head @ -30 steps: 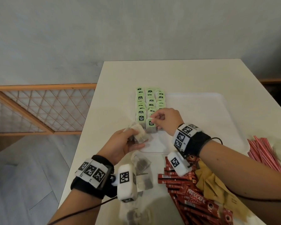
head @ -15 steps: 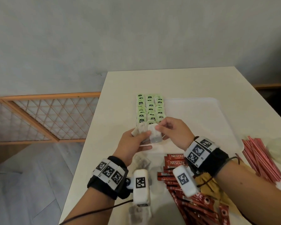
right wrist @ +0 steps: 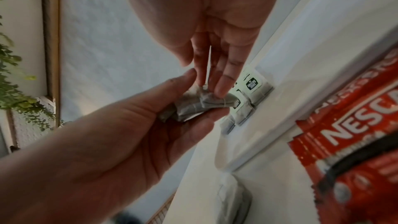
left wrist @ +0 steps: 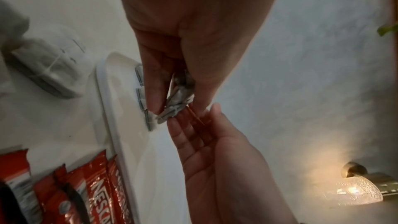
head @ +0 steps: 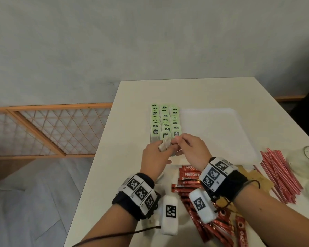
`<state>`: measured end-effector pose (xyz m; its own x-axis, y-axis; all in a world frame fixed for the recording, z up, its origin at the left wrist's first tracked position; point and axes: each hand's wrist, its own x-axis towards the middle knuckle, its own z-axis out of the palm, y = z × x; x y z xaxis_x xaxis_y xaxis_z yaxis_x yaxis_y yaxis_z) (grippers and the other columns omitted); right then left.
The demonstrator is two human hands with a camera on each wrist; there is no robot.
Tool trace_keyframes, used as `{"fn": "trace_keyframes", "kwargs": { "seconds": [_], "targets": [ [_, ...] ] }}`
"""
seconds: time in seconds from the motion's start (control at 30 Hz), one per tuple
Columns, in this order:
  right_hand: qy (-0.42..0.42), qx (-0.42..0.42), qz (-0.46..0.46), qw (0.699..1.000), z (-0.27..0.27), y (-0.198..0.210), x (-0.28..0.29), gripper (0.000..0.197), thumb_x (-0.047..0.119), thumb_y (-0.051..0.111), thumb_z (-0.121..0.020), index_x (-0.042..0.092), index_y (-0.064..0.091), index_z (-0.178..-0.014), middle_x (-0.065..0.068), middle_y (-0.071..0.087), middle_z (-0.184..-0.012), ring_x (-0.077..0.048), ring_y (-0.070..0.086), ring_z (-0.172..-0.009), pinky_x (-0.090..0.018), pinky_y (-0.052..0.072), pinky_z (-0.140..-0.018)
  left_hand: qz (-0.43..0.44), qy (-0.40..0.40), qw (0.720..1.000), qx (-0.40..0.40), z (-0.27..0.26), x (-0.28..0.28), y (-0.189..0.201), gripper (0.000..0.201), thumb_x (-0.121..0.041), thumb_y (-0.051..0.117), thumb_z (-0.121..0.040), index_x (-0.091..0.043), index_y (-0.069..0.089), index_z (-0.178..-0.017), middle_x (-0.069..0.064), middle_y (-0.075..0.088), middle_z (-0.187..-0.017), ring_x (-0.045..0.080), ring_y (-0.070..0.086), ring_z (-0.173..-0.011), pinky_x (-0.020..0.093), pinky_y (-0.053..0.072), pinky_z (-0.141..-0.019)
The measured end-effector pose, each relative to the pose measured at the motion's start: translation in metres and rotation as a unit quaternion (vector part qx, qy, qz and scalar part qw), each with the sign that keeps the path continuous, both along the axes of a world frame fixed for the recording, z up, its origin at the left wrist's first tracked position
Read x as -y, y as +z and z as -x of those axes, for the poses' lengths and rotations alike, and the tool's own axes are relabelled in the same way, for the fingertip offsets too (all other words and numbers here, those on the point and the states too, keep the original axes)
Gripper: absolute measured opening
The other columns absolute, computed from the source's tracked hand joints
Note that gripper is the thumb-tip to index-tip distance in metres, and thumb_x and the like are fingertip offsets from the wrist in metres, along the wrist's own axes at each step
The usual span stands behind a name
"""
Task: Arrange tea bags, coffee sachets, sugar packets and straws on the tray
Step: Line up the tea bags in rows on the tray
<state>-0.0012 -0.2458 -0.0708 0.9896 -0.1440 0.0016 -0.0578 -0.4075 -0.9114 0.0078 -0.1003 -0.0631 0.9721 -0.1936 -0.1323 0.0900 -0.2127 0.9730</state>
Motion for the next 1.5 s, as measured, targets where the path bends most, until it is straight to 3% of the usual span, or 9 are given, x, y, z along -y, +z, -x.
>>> {"fn": "trace_keyframes", "kwargs": {
  "seconds": [0.13, 0.27, 0.43, 0.63, 0.87, 0.97, 1.07, 1.33, 1.5],
  "targets": [
    [0.023, -0.004, -0.039, 0.999, -0.001, 0.008, -0.002, 0.022, 0.022, 0.05, -0.1, 0.017, 0.072, -0.098, -0.002, 0.072, -0.093, -0.014, 0.069, -0.07, -0.031, 0.059, -0.07, 0.028, 0.016, 0.998, -0.046, -0.006, -0.011, 0.001, 0.011, -0.009, 0.064, -0.085, -0.008, 0.073, -0.093, 0.013, 0.074, -0.088, 0.023, 0.073, -0.084, 0.029, 0.06, -0.064],
    [0.025, 0.012, 0.052, 0.998, -0.013, 0.011, -0.001, 0.014, 0.025, 0.057, -0.096, 0.025, 0.066, -0.107, 0.011, 0.062, -0.102, -0.009, 0.061, -0.075, -0.024, 0.055, -0.068, 0.068, 0.004, 0.993, -0.097, -0.008, -0.017, 0.002, 0.014, -0.009, 0.066, -0.088, -0.005, 0.07, -0.1, 0.012, 0.076, -0.088, 0.023, 0.075, -0.083, 0.03, 0.06, -0.064],
    [0.059, -0.074, 0.047, 0.994, -0.026, 0.001, -0.005, 0.007, 0.013, 0.061, -0.093, 0.016, 0.067, -0.091, -0.001, 0.068, -0.072, -0.015, 0.067, -0.061, -0.021, 0.057, -0.06, 0.057, 0.024, 0.991, -0.121, -0.015, -0.026, -0.008, 0.011, -0.009, 0.066, -0.089, -0.003, 0.071, -0.096, 0.016, 0.075, -0.089, 0.021, 0.073, -0.075, 0.032, 0.06, -0.063],
    [0.052, -0.11, 0.098, 0.988, -0.044, -0.02, -0.007, 0.007, 0.013, 0.064, -0.092, 0.01, 0.07, -0.094, -0.001, 0.067, -0.08, -0.009, 0.064, -0.064, -0.012, 0.05, -0.05, 0.075, 0.116, 0.982, -0.131, -0.042, -0.054, -0.013, 0.017, -0.017, 0.066, -0.09, -0.005, 0.07, -0.101, 0.011, 0.07, -0.089, 0.021, 0.07, -0.074, 0.036, 0.059, -0.066],
    [0.067, -0.054, 0.1, 0.991, -0.071, -0.017, -0.027, 0.007, 0.014, 0.067, -0.09, 0.013, 0.074, -0.092, 0.006, 0.064, -0.076, -0.009, 0.061, -0.065, -0.019, 0.054, -0.055, 0.042, 0.151, 0.979, -0.131, -0.06, -0.071, -0.018, 0.017, -0.028, 0.07, -0.088, -0.011, 0.067, -0.091, 0.005, 0.062, -0.081, 0.018, 0.059, -0.068, 0.028, 0.055, -0.056],
    [0.067, -0.014, 0.148, 0.987, -0.084, -0.014, -0.032, 0.009, 0.012, 0.067, -0.09, 0.01, 0.075, -0.093, 0.015, 0.057, -0.075, 0.0, 0.054, -0.067, -0.005, 0.043, -0.065, 0.061, 0.143, 0.976, -0.15, -0.061, -0.072, -0.022, 0.014, -0.023, 0.069, -0.089, -0.009, 0.067, -0.092, 0.007, 0.062, -0.08, 0.018, 0.059, -0.065, 0.027, 0.055, -0.055],
    [0.059, -0.011, 0.18, 0.982, -0.093, -0.012, -0.034, 0.01, 0.013, 0.066, -0.09, 0.01, 0.075, -0.095, 0.005, 0.065, -0.087, -0.005, 0.055, -0.074, -0.005, 0.037, -0.067, 0.086, 0.127, 0.972, -0.176, -0.06, -0.072, -0.021, 0.014, -0.019, 0.067, -0.091, -0.005, 0.067, -0.093, 0.008, 0.061, -0.079, 0.021, 0.063, -0.069, 0.026, 0.055, -0.054],
    [0.022, 0.002, 0.117, 0.993, -0.08, -0.008, -0.026, 0.015, 0.028, 0.066, -0.09, 0.021, 0.072, -0.102, 0.009, 0.067, -0.097, -0.002, 0.057, -0.082, -0.009, 0.041, -0.073, 0.124, 0.04, 0.974, -0.187, -0.055, -0.061, -0.016, 0.022, -0.01, 0.059, -0.095, -0.009, 0.067, -0.075, 0.002, 0.063, -0.065, 0.024, 0.07, -0.083, 0.035, 0.06, -0.075],
    [0.059, -0.018, 0.024, 0.998, -0.053, -0.003, -0.019, 0.015, 0.031, 0.072, -0.085, 0.022, 0.073, -0.097, 0.005, 0.071, -0.091, -0.009, 0.063, -0.085, -0.017, 0.048, -0.077, 0.109, 0.011, 0.981, -0.163, -0.043, -0.042, -0.012, 0.008, -0.009, 0.064, -0.092, -0.003, 0.069, -0.094, 0.003, 0.063, -0.069, 0.016, 0.064, -0.072, 0.035, 0.061, -0.075]
  ]
}}
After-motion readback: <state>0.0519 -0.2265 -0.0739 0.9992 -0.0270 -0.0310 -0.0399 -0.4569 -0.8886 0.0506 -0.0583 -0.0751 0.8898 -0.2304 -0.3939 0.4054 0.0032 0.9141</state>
